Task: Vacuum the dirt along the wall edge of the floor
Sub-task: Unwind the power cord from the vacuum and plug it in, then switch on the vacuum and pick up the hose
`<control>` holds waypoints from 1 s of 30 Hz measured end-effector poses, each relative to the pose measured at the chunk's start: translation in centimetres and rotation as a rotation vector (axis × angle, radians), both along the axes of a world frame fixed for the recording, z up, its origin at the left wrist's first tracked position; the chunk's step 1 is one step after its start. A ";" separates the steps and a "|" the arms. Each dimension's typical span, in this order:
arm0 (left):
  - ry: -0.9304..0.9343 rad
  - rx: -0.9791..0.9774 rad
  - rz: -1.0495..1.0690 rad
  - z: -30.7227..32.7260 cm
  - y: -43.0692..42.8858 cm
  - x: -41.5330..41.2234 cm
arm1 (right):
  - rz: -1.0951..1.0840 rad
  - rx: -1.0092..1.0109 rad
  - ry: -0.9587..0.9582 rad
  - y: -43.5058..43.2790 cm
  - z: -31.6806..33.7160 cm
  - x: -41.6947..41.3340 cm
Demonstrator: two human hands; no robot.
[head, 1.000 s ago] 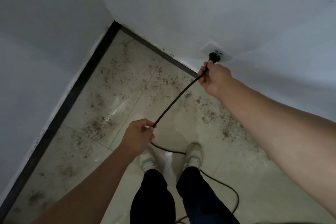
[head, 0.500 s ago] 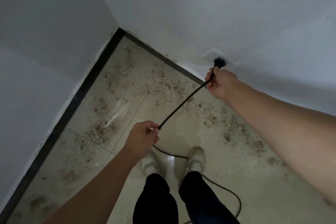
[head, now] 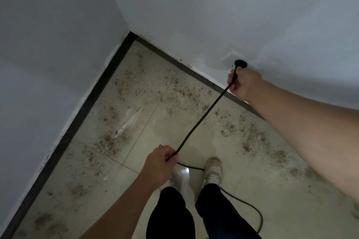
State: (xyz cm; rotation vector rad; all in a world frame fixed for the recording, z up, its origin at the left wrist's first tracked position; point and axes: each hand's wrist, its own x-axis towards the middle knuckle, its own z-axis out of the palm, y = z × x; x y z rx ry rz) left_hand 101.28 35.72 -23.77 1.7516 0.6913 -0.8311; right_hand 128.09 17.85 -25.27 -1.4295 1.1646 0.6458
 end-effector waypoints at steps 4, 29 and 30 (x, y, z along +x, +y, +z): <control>0.011 0.043 -0.074 0.1 -0.9 -0.7 | 0.159 -0.020 -0.050 -2.4 2.3 -0.6; -0.070 0.290 -1.325 16.2 -22.2 1.7 | -0.019 -0.299 0.136 -25.7 14.5 -42.7; -0.103 0.296 -1.348 17.8 -24.1 1.5 | -0.037 -0.310 0.128 -27.0 16.2 -43.4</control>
